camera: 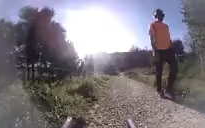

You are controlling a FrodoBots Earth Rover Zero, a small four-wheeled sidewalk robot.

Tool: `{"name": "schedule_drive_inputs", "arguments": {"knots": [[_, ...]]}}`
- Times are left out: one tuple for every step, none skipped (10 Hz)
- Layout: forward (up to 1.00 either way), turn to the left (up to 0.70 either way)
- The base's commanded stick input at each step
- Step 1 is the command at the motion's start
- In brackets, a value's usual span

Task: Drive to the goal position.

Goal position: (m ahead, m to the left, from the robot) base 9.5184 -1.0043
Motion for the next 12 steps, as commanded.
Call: {"name": "schedule_drive_inputs", "arguments": {"knots": [[0.5,0.0],[0.5,0.0],[0.5,0.0],[0.5,-0.05],[0.5,-0.23],[0.5,-0.32],[0.5,-0.26],[0.5,-0.15],[0.5,0.0],[0.5,0.0],[0.5,0.0],[0.5,0.0]]}}
